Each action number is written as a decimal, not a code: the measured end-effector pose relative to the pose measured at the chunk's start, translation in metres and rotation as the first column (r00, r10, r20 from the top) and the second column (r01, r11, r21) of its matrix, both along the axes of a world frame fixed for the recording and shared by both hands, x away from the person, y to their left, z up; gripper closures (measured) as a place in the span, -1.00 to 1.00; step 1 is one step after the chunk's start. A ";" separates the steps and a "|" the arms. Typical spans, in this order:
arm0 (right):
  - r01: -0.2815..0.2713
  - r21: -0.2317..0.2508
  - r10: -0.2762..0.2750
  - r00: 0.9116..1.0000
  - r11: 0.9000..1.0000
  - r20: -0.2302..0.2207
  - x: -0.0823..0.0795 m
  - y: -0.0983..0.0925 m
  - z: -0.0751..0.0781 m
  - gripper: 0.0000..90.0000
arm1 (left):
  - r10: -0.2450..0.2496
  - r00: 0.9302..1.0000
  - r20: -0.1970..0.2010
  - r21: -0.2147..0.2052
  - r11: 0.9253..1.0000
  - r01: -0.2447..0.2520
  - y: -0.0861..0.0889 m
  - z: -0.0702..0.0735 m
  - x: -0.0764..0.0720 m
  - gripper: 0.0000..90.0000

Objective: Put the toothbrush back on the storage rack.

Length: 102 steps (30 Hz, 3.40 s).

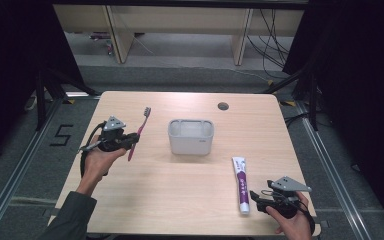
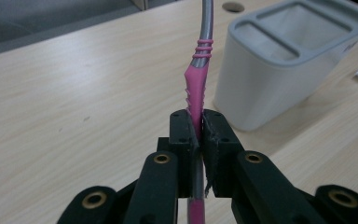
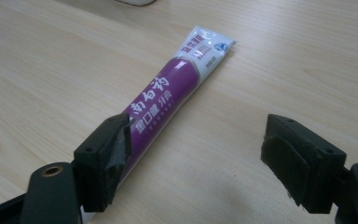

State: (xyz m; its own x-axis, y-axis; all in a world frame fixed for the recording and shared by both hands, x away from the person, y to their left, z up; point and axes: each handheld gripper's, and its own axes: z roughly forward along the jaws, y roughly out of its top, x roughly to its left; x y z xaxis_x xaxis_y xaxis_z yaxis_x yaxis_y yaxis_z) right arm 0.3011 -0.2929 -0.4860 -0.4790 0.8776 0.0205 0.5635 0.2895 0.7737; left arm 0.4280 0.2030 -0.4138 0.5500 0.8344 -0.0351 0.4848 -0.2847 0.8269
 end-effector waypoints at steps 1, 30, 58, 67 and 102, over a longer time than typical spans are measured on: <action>0.000 0.000 0.000 1.000 1.000 0.000 0.000 0.000 0.000 -0.45 | 0.004 1.000 0.006 0.002 1.000 -0.004 0.000 0.002 0.000 0.83; 0.010 0.007 -0.010 1.000 1.000 -0.011 0.000 0.000 -0.001 -0.45 | 0.041 0.983 0.176 -0.152 0.988 -0.014 -0.042 0.031 0.020 0.83; -0.003 0.011 0.003 1.000 1.000 -0.022 0.001 -0.002 -0.002 -0.45 | 0.032 0.981 0.190 -0.196 0.980 0.006 -0.097 0.045 0.052 0.83; 0.005 0.018 -0.004 0.999 1.000 -0.033 0.001 -0.002 -0.001 -0.45 | 0.042 0.983 0.180 -0.211 0.977 -0.003 -0.106 0.034 0.061 0.83; -0.025 -0.007 0.025 1.000 1.000 -0.002 0.003 -0.002 -0.003 -0.45 | 0.058 0.992 0.110 -0.170 0.985 -0.039 -0.110 -0.015 0.068 0.82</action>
State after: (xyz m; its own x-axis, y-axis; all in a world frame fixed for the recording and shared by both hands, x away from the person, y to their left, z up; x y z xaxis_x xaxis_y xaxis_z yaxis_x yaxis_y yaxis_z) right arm 0.3037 -0.2953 -0.4888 -0.5004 0.8657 0.0155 0.5577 0.3085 0.7706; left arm 0.4963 0.0931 -0.4292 0.5172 0.8480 -0.1157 0.3941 -0.1159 0.9117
